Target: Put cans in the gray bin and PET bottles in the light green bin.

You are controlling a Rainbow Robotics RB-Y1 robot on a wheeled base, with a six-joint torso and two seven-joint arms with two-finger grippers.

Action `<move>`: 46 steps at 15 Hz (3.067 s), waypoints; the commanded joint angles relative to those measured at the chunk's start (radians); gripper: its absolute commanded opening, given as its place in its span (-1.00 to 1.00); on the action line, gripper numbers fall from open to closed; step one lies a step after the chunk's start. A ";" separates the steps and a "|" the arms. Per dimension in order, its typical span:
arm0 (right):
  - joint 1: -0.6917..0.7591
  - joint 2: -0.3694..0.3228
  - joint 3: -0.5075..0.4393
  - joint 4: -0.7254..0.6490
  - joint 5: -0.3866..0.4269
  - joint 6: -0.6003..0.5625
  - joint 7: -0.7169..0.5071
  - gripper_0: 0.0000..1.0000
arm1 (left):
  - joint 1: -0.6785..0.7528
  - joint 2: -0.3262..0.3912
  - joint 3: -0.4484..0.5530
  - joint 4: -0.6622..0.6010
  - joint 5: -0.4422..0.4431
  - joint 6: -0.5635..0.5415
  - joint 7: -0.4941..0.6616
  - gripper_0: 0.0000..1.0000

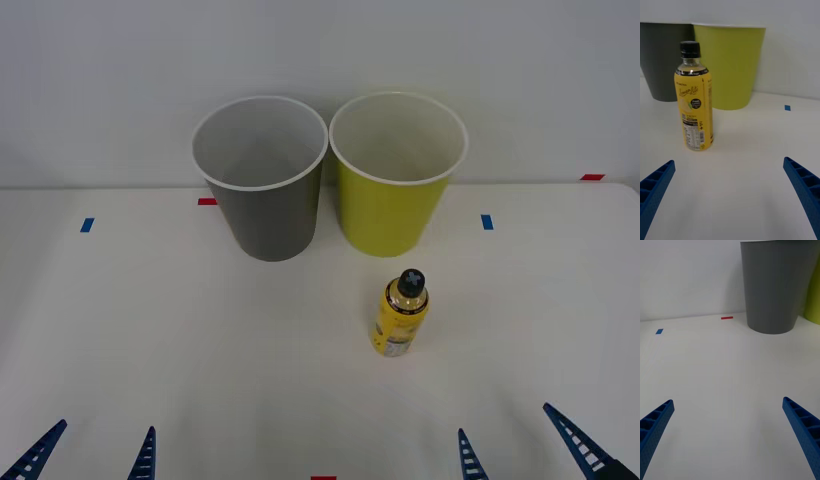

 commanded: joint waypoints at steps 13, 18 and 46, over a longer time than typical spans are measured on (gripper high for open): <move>-0.334 -0.071 0.113 0.184 -0.025 -0.064 0.015 1.00 | 0.000 0.000 0.000 0.000 0.000 0.000 0.000 1.00; -0.431 -0.020 0.131 0.247 -0.037 -0.063 0.016 1.00 | 0.000 0.000 0.000 0.000 0.000 0.000 0.000 1.00; -0.659 0.111 0.116 0.247 -0.120 0.212 0.035 -0.94 | 0.000 0.000 0.000 0.000 0.000 0.000 0.000 1.00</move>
